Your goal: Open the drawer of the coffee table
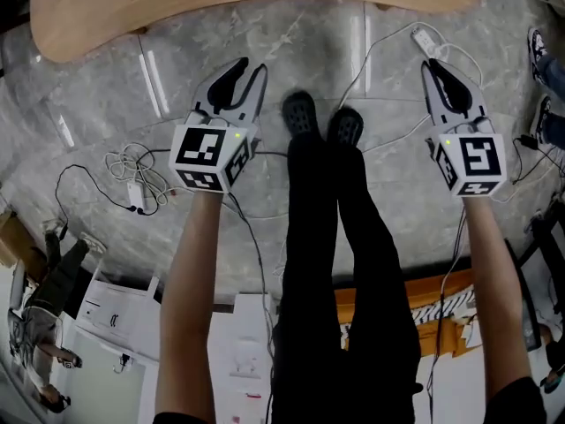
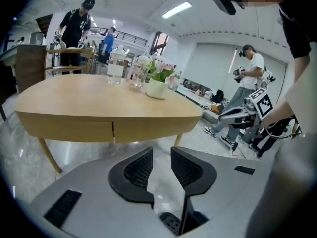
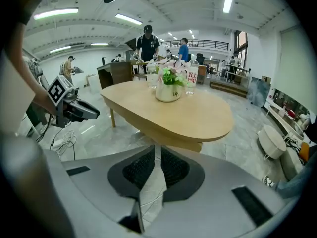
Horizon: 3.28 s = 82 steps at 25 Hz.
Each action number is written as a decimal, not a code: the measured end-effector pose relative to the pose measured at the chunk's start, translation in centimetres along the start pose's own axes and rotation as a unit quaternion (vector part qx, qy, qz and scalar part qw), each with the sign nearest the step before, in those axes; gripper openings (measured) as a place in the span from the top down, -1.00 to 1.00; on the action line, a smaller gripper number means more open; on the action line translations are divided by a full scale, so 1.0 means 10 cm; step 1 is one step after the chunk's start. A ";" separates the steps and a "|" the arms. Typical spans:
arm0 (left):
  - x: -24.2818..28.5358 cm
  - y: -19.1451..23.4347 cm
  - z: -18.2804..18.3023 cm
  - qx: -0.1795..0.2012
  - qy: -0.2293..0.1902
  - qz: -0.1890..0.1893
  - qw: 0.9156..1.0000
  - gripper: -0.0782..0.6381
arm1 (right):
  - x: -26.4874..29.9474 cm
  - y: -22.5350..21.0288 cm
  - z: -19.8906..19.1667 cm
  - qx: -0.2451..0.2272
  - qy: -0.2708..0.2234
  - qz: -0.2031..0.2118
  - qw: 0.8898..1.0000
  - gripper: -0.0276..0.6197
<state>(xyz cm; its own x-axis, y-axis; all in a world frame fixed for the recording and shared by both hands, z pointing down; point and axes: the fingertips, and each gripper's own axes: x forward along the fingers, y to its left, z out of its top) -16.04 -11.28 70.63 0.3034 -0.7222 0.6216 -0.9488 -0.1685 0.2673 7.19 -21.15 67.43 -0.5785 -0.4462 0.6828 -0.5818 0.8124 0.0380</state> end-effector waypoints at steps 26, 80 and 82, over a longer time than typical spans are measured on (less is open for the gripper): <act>1.06 1.17 0.09 0.008 -0.004 0.075 0.997 -0.39 | 0.95 -0.84 -0.40 0.010 0.057 -0.053 0.997 0.15; 1.05 0.88 0.04 -0.031 -0.008 0.100 0.994 -0.35 | 0.95 -0.90 -0.45 0.000 0.068 -0.097 0.993 0.27; 1.01 0.85 0.00 -0.033 -0.005 0.102 0.994 -0.34 | 0.90 -0.87 -0.48 0.001 0.072 -0.095 0.993 0.27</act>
<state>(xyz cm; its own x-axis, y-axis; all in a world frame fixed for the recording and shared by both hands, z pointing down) -21.06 -19.97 79.19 0.1032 -0.7435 0.6607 -0.9827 0.0265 0.1833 9.78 -30.39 76.78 -0.3698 -0.5325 0.7613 -0.6739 0.7179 0.1747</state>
